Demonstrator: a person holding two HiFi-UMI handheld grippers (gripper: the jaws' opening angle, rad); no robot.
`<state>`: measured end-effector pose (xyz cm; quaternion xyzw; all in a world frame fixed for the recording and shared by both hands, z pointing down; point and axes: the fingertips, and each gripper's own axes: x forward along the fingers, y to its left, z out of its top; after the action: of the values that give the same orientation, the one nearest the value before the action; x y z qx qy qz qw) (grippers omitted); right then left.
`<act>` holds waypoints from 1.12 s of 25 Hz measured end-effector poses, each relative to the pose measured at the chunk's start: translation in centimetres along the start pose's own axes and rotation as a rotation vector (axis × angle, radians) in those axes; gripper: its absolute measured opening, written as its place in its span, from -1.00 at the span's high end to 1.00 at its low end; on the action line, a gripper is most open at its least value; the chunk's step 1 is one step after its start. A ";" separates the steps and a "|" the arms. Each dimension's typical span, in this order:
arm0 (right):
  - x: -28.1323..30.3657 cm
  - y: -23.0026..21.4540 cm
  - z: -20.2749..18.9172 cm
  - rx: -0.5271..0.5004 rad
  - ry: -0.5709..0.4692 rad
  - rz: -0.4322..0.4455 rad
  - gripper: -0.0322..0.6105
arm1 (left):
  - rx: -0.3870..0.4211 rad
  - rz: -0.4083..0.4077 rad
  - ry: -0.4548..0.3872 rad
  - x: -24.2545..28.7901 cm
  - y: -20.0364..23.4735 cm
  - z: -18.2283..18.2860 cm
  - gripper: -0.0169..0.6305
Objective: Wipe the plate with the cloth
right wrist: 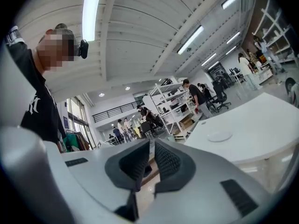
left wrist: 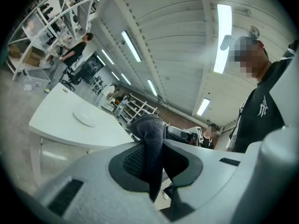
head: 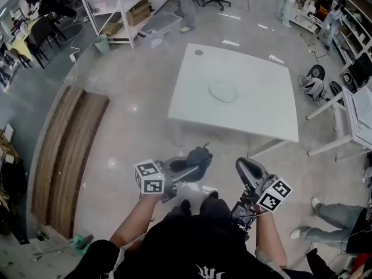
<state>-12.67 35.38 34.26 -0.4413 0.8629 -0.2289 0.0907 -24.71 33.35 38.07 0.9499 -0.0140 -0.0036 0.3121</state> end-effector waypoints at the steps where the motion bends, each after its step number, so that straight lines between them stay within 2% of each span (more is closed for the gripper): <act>1: -0.1 -0.6 0.0 0.006 0.003 -0.003 0.88 | -0.005 -0.004 0.003 0.5 0.4 0.0 0.79; 5: -0.2 -4.5 0.6 0.019 0.005 -0.012 0.88 | 0.000 -0.021 0.022 4.0 3.3 1.3 0.79; 9: 0.9 -10.9 1.9 0.056 0.007 -0.012 0.87 | 0.007 0.003 0.055 8.7 7.9 3.1 0.79; 10: 1.2 -12.7 2.5 0.068 0.011 -0.010 0.83 | 0.004 0.011 0.061 10.1 9.0 3.6 0.79; 12: 1.9 -16.1 4.1 0.092 0.017 0.003 0.58 | -0.006 0.030 0.071 12.7 11.3 5.0 0.79; 17: 3.7 -24.3 7.4 0.123 0.075 0.006 0.61 | -0.018 0.104 0.074 18.6 17.1 8.5 0.79; 24: 6.7 -33.7 6.3 0.241 0.184 -0.015 0.61 | -0.046 0.235 0.122 23.9 24.5 9.6 0.79; 28: 9.6 -37.8 5.2 0.310 0.225 -0.070 0.61 | -0.099 0.254 0.153 25.1 28.5 9.8 0.79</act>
<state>10.72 6.94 48.11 -0.4233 0.8062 -0.4099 0.0524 -0.43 3.93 47.12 0.9214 -0.1099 0.1076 0.3568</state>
